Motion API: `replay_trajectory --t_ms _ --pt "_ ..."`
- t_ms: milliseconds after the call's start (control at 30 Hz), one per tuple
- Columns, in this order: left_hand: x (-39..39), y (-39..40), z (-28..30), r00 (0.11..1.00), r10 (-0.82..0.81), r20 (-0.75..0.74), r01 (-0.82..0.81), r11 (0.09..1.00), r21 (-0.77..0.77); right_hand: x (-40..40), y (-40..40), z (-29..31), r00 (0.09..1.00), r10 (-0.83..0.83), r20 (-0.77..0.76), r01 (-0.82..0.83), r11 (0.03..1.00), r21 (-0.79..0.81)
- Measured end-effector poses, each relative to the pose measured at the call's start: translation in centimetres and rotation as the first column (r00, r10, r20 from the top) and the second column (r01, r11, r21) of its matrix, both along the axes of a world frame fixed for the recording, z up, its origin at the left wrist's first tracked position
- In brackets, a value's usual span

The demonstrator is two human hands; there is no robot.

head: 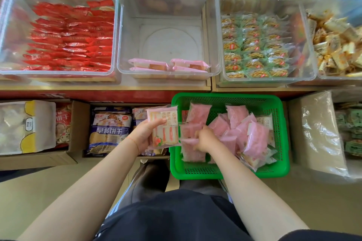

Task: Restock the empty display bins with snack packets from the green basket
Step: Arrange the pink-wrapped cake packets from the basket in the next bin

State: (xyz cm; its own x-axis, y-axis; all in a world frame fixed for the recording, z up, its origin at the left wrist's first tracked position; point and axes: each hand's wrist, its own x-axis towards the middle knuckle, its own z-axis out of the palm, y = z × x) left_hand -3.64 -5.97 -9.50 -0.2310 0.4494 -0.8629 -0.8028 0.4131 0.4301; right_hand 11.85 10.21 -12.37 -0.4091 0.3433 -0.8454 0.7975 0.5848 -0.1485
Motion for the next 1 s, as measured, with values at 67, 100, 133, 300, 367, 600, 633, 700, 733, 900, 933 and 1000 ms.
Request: replay_trajectory --t_ms 67,100,133,300,367,600,633,700,733,900,933,1000 --pt "-0.5 0.0 0.6 0.996 0.029 -0.086 -0.032 0.999 -0.033 0.3 0.9 1.6 0.993 -0.088 -0.077 0.085 0.995 -0.043" --pt "-0.8 0.1 0.9 0.991 0.044 -0.127 -0.051 0.998 -0.046 0.2 1.5 2.5 0.981 -0.143 -0.128 0.136 0.989 -0.059" --pt "-1.2 0.1 1.2 0.987 0.064 -0.148 -0.072 0.996 -0.053 0.0 2.1 3.7 0.96 -0.208 -0.186 0.198 0.978 -0.072" --pt "-2.5 1.3 4.1 0.983 0.096 -0.155 -0.093 0.995 0.025 -2.9 3.8 11.3 0.759 -0.387 -0.523 0.372 0.918 -0.139" --pt "-2.5 2.1 5.5 0.99 0.093 -0.105 -0.079 0.989 0.125 -4.4 3.0 13.6 0.669 -0.394 -0.63 0.351 0.915 -0.2" --pt "-3.4 3.0 10.5 0.999 0.032 -0.024 -0.02 0.921 0.388 -7.7 1.5 17.7 0.476 -0.462 -0.749 0.298 0.885 -0.356" --pt "-3.7 2.8 10.6 0.999 0.036 -0.017 -0.027 0.919 0.394 -7.8 1.7 18.2 0.443 -0.49 -0.751 0.303 0.87 -0.389" --pt "-4.3 2.5 11.1 0.997 0.072 -0.003 -0.065 0.922 0.382 -8.0 2.0 18.8 0.404 -0.559 -0.724 0.329 0.827 -0.456" --pt "-4.5 2.5 11.5 0.996 0.09 0.027 -0.094 0.915 0.392 -8.1 2.1 19.0 0.389 -0.596 -0.703 0.334 0.802 -0.495" --pt "-5.2 3.1 13.6 0.968 0.21 0.14 -0.252 0.852 0.459 -8.8 1.5 18.8 0.266 -0.805 -0.53 0.333 0.593 -0.733" --pt "-5.2 3.3 13.8 0.96 0.225 0.163 -0.276 0.844 0.46 -8.9 1.3 18.9 0.226 -0.874 -0.43 0.323 0.484 -0.813" --pt "-5.0 3.8 14.2 0.949 0.25 0.191 -0.312 0.831 0.461 -9.0 0.9 18.9 0.144 -0.962 -0.233 0.293 0.266 -0.918"
